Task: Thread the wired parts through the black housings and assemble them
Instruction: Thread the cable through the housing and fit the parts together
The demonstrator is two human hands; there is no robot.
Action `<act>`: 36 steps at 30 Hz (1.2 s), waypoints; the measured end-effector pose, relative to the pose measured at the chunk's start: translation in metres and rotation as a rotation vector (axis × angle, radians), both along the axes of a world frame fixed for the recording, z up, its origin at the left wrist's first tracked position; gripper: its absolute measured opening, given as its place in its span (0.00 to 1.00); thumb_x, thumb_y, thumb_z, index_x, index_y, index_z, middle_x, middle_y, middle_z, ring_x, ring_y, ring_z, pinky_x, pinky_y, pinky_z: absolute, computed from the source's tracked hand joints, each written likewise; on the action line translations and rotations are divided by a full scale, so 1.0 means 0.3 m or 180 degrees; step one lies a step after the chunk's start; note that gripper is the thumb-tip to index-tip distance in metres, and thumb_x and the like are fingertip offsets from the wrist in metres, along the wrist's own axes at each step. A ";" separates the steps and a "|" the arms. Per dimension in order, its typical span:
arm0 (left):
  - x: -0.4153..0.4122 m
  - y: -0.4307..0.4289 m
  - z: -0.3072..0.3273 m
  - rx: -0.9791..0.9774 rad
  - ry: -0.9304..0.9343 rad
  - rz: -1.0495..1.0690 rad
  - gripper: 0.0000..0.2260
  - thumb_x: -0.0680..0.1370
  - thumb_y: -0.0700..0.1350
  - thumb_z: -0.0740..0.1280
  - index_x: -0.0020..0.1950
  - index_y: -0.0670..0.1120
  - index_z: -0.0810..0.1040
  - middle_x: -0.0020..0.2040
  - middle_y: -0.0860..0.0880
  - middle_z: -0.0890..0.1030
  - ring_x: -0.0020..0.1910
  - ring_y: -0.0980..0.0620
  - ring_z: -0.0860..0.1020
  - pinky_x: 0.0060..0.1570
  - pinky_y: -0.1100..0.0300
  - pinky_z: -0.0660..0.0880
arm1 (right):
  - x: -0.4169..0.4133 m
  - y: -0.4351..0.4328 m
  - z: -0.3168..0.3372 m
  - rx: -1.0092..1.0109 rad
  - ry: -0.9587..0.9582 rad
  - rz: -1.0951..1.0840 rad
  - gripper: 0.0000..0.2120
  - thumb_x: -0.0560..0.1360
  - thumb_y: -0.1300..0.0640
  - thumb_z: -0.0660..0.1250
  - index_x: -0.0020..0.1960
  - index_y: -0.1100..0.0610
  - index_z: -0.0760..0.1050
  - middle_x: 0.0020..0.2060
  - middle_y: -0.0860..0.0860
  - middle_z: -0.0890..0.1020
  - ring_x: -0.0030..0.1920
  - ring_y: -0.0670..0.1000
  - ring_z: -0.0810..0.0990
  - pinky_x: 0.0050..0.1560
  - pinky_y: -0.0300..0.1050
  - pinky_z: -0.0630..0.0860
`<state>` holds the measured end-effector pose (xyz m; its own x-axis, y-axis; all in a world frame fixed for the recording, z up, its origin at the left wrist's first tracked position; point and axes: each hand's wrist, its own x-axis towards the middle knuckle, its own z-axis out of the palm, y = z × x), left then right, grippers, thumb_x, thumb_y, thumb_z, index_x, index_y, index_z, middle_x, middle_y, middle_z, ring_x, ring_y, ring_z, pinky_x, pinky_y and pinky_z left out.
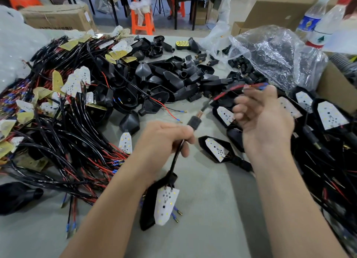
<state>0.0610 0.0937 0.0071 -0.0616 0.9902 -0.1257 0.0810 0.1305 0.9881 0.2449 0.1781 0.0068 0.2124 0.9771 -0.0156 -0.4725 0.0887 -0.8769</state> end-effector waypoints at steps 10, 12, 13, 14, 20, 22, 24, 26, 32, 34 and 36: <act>-0.004 0.007 -0.016 -0.0157 0.0033 -0.0019 0.11 0.68 0.52 0.69 0.35 0.46 0.87 0.38 0.45 0.87 0.42 0.52 0.80 0.51 0.56 0.72 | -0.103 -0.055 -0.018 0.0205 -0.0848 0.0782 0.11 0.80 0.66 0.65 0.42 0.58 0.82 0.30 0.51 0.80 0.29 0.47 0.74 0.32 0.38 0.69; -0.006 0.010 -0.023 -0.0299 0.0133 -0.0077 0.11 0.67 0.53 0.70 0.38 0.48 0.88 0.45 0.49 0.88 0.44 0.57 0.81 0.48 0.62 0.73 | -0.078 -0.035 -0.015 0.0088 -0.0443 0.0298 0.10 0.81 0.65 0.66 0.42 0.58 0.81 0.29 0.50 0.79 0.28 0.46 0.75 0.31 0.36 0.70; -0.008 0.012 -0.025 -0.0356 0.0150 -0.0123 0.11 0.67 0.53 0.71 0.38 0.49 0.88 0.47 0.50 0.88 0.43 0.57 0.81 0.45 0.65 0.73 | -0.062 -0.028 -0.011 0.0067 -0.0272 0.0092 0.11 0.81 0.65 0.65 0.42 0.58 0.80 0.28 0.49 0.79 0.28 0.46 0.76 0.31 0.36 0.71; -0.011 0.016 -0.026 -0.0392 0.0142 -0.0178 0.09 0.68 0.52 0.72 0.39 0.49 0.89 0.47 0.51 0.88 0.41 0.58 0.81 0.42 0.68 0.74 | -0.046 -0.023 -0.006 0.0076 -0.0157 -0.0087 0.11 0.81 0.65 0.65 0.42 0.57 0.80 0.28 0.49 0.79 0.28 0.46 0.76 0.31 0.36 0.71; -0.002 0.014 -0.034 -0.0475 0.0041 -0.0217 0.09 0.80 0.42 0.70 0.43 0.41 0.88 0.39 0.45 0.87 0.37 0.55 0.84 0.39 0.68 0.77 | -0.037 -0.029 -0.003 -0.0104 0.0007 0.0003 0.10 0.83 0.58 0.65 0.45 0.58 0.79 0.33 0.53 0.80 0.30 0.49 0.77 0.31 0.38 0.71; -0.002 0.014 -0.039 -0.0491 0.0119 -0.0158 0.10 0.80 0.44 0.70 0.43 0.43 0.88 0.38 0.44 0.86 0.35 0.55 0.82 0.40 0.66 0.77 | -0.060 -0.041 -0.009 -0.0277 -0.0426 0.0740 0.08 0.80 0.56 0.67 0.47 0.59 0.81 0.38 0.56 0.82 0.31 0.51 0.77 0.32 0.39 0.71; -0.007 0.017 -0.042 -0.0468 0.0077 -0.0069 0.10 0.80 0.44 0.70 0.43 0.43 0.88 0.37 0.43 0.86 0.34 0.55 0.82 0.39 0.66 0.77 | -0.075 -0.058 -0.021 -0.0122 -0.1160 0.1421 0.05 0.76 0.58 0.69 0.48 0.58 0.83 0.39 0.54 0.84 0.33 0.49 0.77 0.33 0.38 0.71; -0.009 0.020 -0.042 -0.0411 -0.0092 0.0002 0.09 0.80 0.43 0.70 0.45 0.42 0.88 0.37 0.46 0.86 0.35 0.56 0.81 0.37 0.68 0.76 | -0.079 -0.071 -0.026 0.0057 -0.1426 0.1774 0.05 0.76 0.63 0.68 0.47 0.57 0.83 0.38 0.55 0.84 0.32 0.48 0.77 0.33 0.37 0.72; -0.038 0.014 -0.039 -0.0192 -0.0104 -0.0423 0.17 0.75 0.38 0.75 0.63 0.50 0.83 0.49 0.46 0.83 0.44 0.52 0.78 0.49 0.60 0.78 | -0.067 -0.053 -0.017 0.0116 -0.0707 0.0887 0.10 0.78 0.71 0.65 0.45 0.60 0.81 0.33 0.53 0.81 0.30 0.49 0.77 0.33 0.38 0.75; -0.041 0.015 -0.043 -0.0174 -0.0036 -0.0412 0.22 0.75 0.31 0.73 0.65 0.52 0.82 0.47 0.48 0.82 0.42 0.54 0.77 0.42 0.63 0.79 | -0.056 -0.045 -0.013 0.0086 -0.0522 0.0650 0.10 0.79 0.70 0.65 0.45 0.60 0.80 0.33 0.52 0.81 0.30 0.48 0.77 0.33 0.37 0.75; -0.038 0.020 -0.042 -0.0161 -0.0008 -0.0221 0.21 0.75 0.29 0.69 0.62 0.51 0.83 0.41 0.50 0.83 0.38 0.57 0.79 0.35 0.66 0.76 | -0.051 -0.044 -0.012 0.0045 -0.0481 0.0607 0.09 0.79 0.70 0.65 0.45 0.60 0.80 0.33 0.53 0.81 0.30 0.48 0.77 0.33 0.38 0.74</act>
<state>0.0495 0.0997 -0.0055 0.0074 0.9844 -0.1758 0.0890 0.1745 0.9806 0.2294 0.1649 0.0030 0.0231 0.9996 0.0162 -0.3454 0.0232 -0.9382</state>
